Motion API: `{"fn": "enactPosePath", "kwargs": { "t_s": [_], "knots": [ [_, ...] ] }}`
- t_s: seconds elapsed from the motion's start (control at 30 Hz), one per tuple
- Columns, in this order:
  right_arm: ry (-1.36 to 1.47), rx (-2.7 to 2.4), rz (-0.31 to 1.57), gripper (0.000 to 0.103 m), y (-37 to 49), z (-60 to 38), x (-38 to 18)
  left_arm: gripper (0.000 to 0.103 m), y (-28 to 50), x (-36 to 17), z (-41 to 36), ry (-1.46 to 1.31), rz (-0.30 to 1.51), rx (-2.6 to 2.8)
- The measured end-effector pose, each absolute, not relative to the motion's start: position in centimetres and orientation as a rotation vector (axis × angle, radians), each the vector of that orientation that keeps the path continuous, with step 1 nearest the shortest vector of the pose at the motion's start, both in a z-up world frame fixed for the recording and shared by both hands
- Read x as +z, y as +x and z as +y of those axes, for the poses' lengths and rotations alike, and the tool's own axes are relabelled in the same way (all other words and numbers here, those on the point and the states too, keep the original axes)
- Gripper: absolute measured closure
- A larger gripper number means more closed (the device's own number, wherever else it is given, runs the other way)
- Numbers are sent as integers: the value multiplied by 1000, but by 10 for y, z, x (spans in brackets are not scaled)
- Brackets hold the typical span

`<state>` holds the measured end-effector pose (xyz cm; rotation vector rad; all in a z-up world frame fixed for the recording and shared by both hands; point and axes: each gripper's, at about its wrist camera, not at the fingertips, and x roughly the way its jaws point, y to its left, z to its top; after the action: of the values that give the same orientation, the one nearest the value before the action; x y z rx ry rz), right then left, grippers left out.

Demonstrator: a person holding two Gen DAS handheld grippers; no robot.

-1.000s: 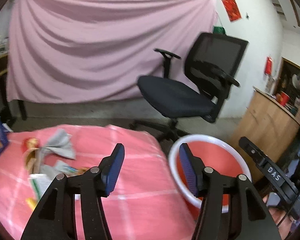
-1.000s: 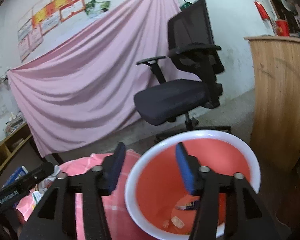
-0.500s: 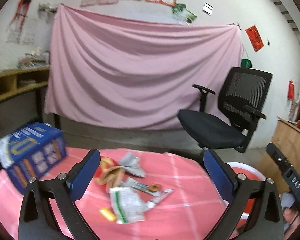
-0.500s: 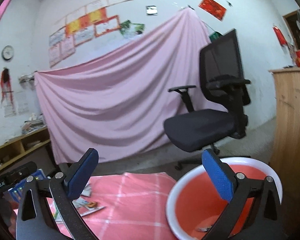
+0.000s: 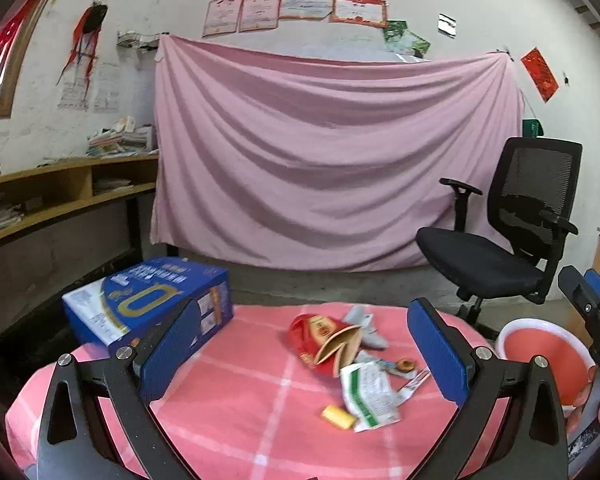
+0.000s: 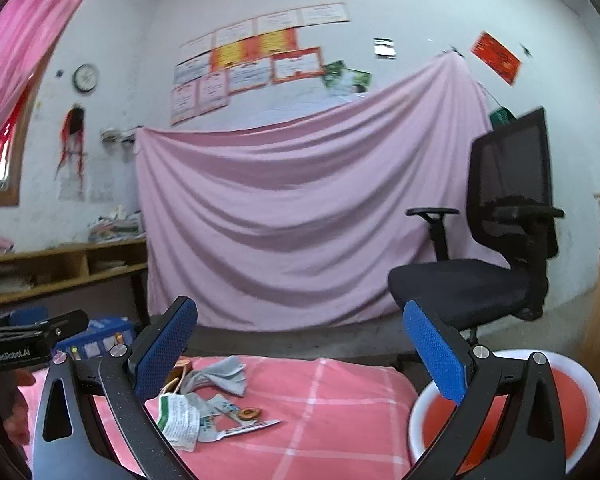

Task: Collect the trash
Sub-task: 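Move both tools back over the table toward the remaining trash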

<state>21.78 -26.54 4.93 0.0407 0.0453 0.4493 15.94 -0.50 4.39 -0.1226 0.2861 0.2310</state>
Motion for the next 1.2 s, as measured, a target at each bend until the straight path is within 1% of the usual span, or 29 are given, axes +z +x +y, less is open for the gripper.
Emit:
{"fn": "enactPosePath", "kwargs": {
  "t_s": [0.17,0.33,0.57,0.8,0.87,0.97,1.03,1.13,1.2],
  "knots": [
    [-29,474,75,0,220,-244,38,2,155,27,12,-149,315,258],
    [-71,479,161,0,232,-232,27,2,155,11,26,-167,369,258],
    [-89,473,295,0,251,-224,15,2,175,-1,26,-176,508,185],
    [-105,476,470,0,275,-216,-1,3,200,-13,16,-145,660,59],
    [-106,470,527,0,283,-215,-6,6,205,-16,12,-132,691,22],
    [-96,474,591,0,293,-215,-13,18,213,-20,6,-112,742,-26],
    [-86,469,634,0,300,-216,-17,35,221,-26,1,-98,796,-60],
    [-71,469,673,0,305,-218,-21,46,230,-33,-4,-90,864,-83],
    [-66,471,697,0,309,-218,-24,49,234,-33,-2,-96,878,-93]
  ]
}}
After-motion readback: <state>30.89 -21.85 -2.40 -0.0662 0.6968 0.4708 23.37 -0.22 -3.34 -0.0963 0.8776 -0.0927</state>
